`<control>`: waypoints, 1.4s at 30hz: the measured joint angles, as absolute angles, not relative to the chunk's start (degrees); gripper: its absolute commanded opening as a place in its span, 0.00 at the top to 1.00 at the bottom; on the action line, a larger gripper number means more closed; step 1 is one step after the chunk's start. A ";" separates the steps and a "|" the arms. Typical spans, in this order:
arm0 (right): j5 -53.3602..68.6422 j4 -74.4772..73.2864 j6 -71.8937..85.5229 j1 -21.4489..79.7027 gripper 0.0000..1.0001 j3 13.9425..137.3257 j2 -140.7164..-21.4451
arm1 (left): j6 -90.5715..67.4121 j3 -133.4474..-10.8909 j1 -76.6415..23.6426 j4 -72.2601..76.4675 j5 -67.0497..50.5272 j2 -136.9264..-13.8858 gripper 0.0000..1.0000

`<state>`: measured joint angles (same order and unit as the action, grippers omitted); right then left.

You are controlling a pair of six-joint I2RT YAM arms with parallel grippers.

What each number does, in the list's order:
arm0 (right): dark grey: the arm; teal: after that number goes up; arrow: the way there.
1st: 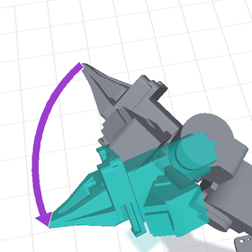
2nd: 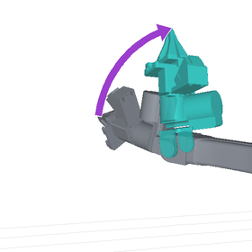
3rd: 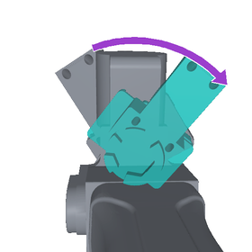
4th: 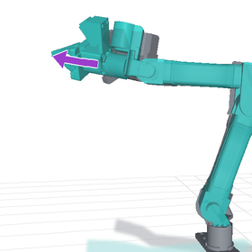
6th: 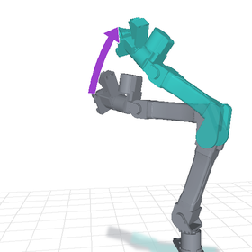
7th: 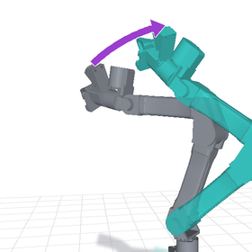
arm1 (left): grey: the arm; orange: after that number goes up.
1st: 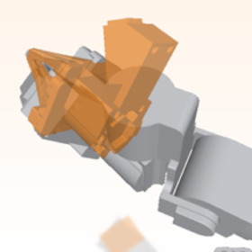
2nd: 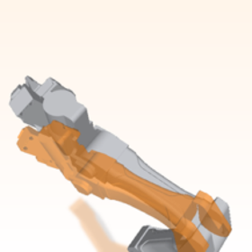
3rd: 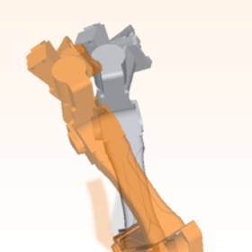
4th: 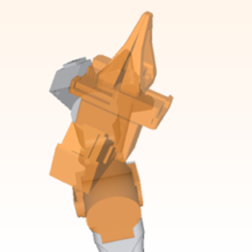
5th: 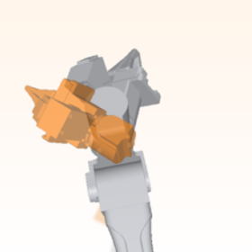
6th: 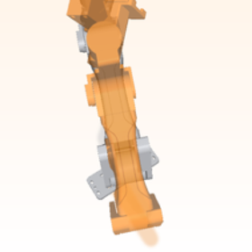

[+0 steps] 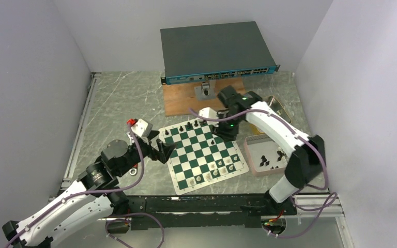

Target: Set up the chess pieces on the board

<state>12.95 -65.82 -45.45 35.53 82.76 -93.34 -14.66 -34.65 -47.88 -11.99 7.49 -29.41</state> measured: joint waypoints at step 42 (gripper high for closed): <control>55.53 -41.87 -28.95 -16.75 0.24 48.16 -56.23 | -20.16 -82.52 -53.71 -18.37 8.54 -113.14 0.59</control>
<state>55.53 -41.87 -28.95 -16.75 48.16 -56.23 -20.16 -82.52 -53.71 -18.37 8.54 -113.14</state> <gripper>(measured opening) 0.758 0.428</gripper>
